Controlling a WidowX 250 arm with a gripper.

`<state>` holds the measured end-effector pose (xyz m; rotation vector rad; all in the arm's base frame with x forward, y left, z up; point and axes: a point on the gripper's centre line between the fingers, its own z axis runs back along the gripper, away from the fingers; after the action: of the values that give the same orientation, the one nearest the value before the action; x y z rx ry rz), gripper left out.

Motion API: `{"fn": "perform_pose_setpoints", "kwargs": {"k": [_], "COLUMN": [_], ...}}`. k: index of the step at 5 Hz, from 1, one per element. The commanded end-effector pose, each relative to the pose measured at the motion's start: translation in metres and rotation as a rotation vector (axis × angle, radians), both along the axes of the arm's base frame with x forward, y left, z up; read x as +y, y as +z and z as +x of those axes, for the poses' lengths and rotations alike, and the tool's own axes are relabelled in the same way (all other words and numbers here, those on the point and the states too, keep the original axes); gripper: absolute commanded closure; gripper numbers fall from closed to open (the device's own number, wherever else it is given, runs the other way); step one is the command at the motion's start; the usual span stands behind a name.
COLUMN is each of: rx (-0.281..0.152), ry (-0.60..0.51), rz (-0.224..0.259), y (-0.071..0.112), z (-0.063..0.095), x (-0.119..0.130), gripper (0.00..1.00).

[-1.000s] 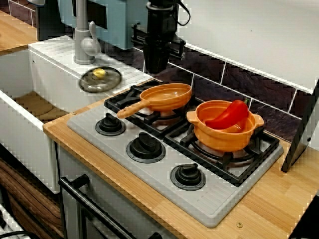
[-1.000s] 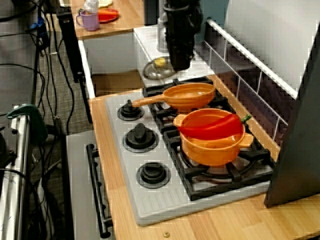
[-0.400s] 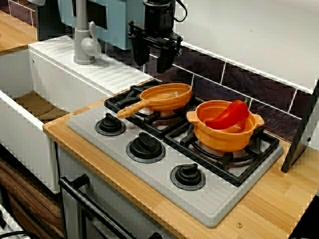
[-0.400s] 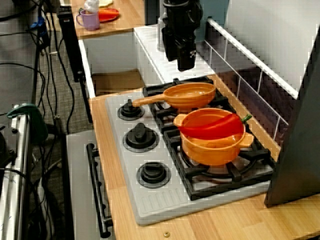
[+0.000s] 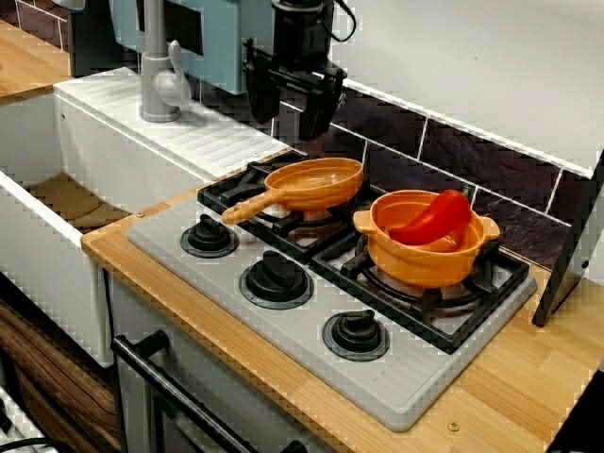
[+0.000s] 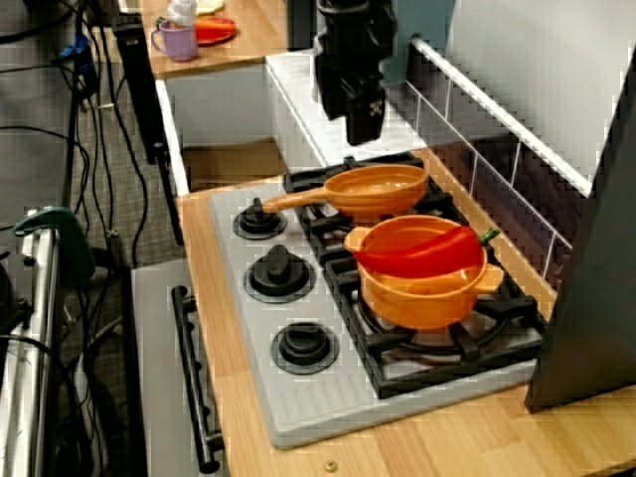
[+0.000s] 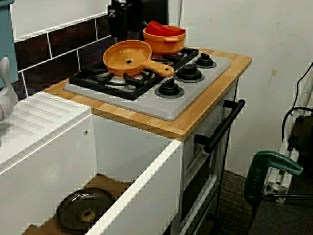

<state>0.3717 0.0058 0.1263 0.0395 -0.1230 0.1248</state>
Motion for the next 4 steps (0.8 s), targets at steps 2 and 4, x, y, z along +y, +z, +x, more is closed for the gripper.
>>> {"fn": "perform_pose_setpoints", "kwargs": {"k": [2, 4], "rx": [-0.087, -0.104], "ry": [-0.037, -0.053], "rz": [0.023, 0.003], "y": [0.005, 0.002], "z": [-0.018, -0.040], "x": [0.001, 0.003], "gripper": [0.00, 0.00]}}
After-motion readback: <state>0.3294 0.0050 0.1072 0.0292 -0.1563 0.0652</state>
